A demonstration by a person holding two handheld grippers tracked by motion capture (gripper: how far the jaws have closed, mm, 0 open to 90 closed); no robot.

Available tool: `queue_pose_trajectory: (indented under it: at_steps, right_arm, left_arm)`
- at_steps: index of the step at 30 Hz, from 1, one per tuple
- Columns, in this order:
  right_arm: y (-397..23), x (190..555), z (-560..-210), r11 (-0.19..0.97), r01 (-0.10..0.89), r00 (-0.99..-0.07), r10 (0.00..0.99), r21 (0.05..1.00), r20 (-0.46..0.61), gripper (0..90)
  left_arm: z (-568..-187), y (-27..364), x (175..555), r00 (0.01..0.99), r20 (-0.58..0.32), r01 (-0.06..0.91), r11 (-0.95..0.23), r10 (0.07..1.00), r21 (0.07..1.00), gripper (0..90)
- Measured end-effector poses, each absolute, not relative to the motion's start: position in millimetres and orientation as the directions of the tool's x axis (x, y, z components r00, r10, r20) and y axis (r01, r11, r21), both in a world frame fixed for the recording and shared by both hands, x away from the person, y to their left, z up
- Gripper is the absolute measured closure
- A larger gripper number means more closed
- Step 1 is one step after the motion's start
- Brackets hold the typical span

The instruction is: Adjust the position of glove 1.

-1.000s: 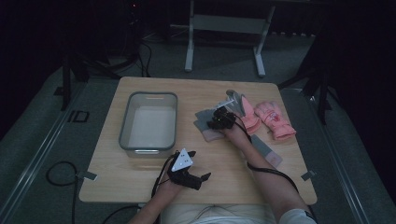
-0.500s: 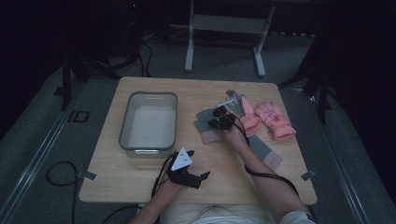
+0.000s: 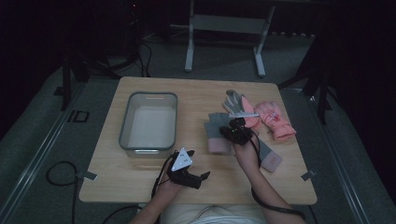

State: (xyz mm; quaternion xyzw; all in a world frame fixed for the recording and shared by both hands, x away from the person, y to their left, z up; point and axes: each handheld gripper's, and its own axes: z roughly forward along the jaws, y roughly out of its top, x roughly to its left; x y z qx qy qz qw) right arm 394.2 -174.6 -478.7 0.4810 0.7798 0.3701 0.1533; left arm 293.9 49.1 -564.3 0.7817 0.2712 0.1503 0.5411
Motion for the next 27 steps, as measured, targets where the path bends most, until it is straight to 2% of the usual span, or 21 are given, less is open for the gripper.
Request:
queue_pose_trajectory:
  at_steps: [9, 12, 14, 20, 24, 27]
  right_arm:
    - [-187.5, 359.3, -516.5, 0.265, 0.683, -0.460, 0.880, 0.681, 0.120, 84.7]
    - [-189.7, 354.8, -529.5, 0.258, 0.702, -0.447, 0.885, 0.663, 0.129, 84.8]
    - [-191.2, 355.6, -535.9, 0.240, 0.727, -0.444, 0.879, 0.643, 0.174, 84.7]
    - [-190.0, 358.6, -546.9, 0.234, 0.721, -0.430, 0.889, 0.653, 0.155, 82.8]
    - [-190.1, 359.3, -548.0, 0.241, 0.714, -0.439, 0.885, 0.657, 0.152, 78.3]
    - [-191.3, 358.3, -547.7, 0.247, 0.701, -0.447, 0.883, 0.669, 0.143, 68.8]
  left_arm:
    - [-564.2, 48.9, 293.8, 0.807, -0.054, 0.260, -0.272, 0.588, 0.926, 1.0]
    - [-564.2, 48.7, 293.5, 0.807, -0.051, 0.258, -0.274, 0.588, 0.927, 1.0]
    - [-564.2, 48.6, 293.6, 0.808, -0.052, 0.258, -0.274, 0.587, 0.926, 1.0]
    - [-564.2, 48.5, 293.7, 0.807, -0.050, 0.257, -0.273, 0.589, 0.927, 1.0]
    - [-564.3, 48.9, 293.9, 0.806, -0.057, 0.261, -0.267, 0.590, 0.928, 1.0]
    - [-564.3, 49.1, 294.0, 0.806, -0.058, 0.262, -0.266, 0.589, 0.928, 1.0]
